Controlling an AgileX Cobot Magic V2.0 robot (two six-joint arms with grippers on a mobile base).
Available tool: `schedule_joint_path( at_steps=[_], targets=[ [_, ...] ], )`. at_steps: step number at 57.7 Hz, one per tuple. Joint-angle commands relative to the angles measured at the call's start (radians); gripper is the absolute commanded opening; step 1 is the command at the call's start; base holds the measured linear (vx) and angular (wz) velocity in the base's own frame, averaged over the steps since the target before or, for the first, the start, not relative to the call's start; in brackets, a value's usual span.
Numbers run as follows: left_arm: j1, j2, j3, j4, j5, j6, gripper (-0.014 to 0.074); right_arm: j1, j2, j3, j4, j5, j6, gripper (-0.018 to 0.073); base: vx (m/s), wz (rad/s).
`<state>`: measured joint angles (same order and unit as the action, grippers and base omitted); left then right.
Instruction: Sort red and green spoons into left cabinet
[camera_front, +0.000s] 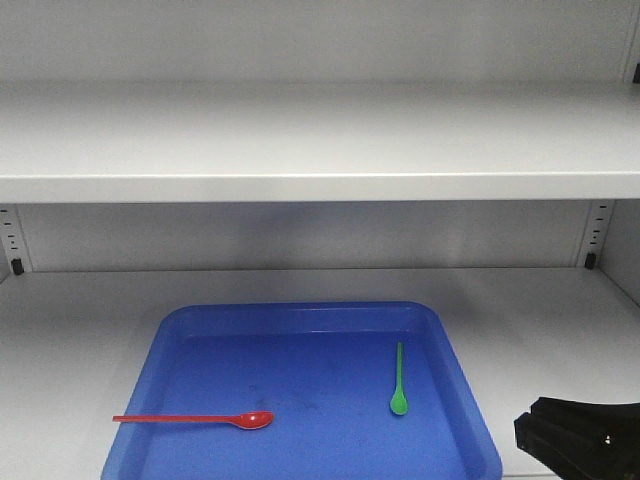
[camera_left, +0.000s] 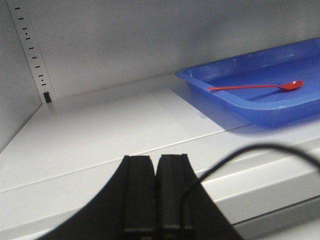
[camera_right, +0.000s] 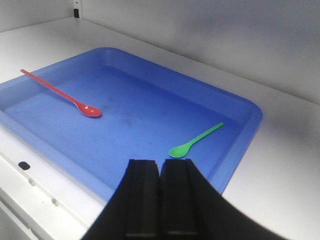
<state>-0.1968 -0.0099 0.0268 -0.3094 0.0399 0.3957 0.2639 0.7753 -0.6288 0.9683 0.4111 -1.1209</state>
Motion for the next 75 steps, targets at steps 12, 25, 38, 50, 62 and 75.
schedule_joint_path(
  at_steps=[12,25,38,50,62,75],
  targets=[
    [0.002,-0.02,0.017,-0.001,-0.087,-0.001,-0.0001,0.002,-0.008,-0.03,0.027,-0.034,-0.002,-0.0003,0.0,0.0],
    [0.002,-0.02,0.017,0.169,-0.088,-0.14,-0.0001,0.002,-0.008,-0.03,0.027,-0.034,-0.002,-0.0003,0.0,0.0],
    [0.002,-0.02,0.017,0.335,-0.088,-0.307,-0.0001,0.002,-0.008,-0.03,0.027,-0.034,-0.002,-0.0003,0.0,0.0],
    [0.002,-0.02,0.017,0.339,-0.088,-0.315,-0.0001,0.002,-0.008,-0.03,0.027,-0.034,-0.002,-0.0003,0.0,0.0],
    [0.08,-0.021,0.017,0.33,-0.076,-0.317,-0.0001,0.002,-0.008,-0.03,0.027,-0.034,-0.002,-0.0003,0.0,0.0],
    [0.123,-0.021,0.017,0.33,-0.074,-0.324,-0.0001,0.002,-0.008,-0.03,0.027,-0.034,-0.002,-0.0003,0.0,0.0]
  ],
)
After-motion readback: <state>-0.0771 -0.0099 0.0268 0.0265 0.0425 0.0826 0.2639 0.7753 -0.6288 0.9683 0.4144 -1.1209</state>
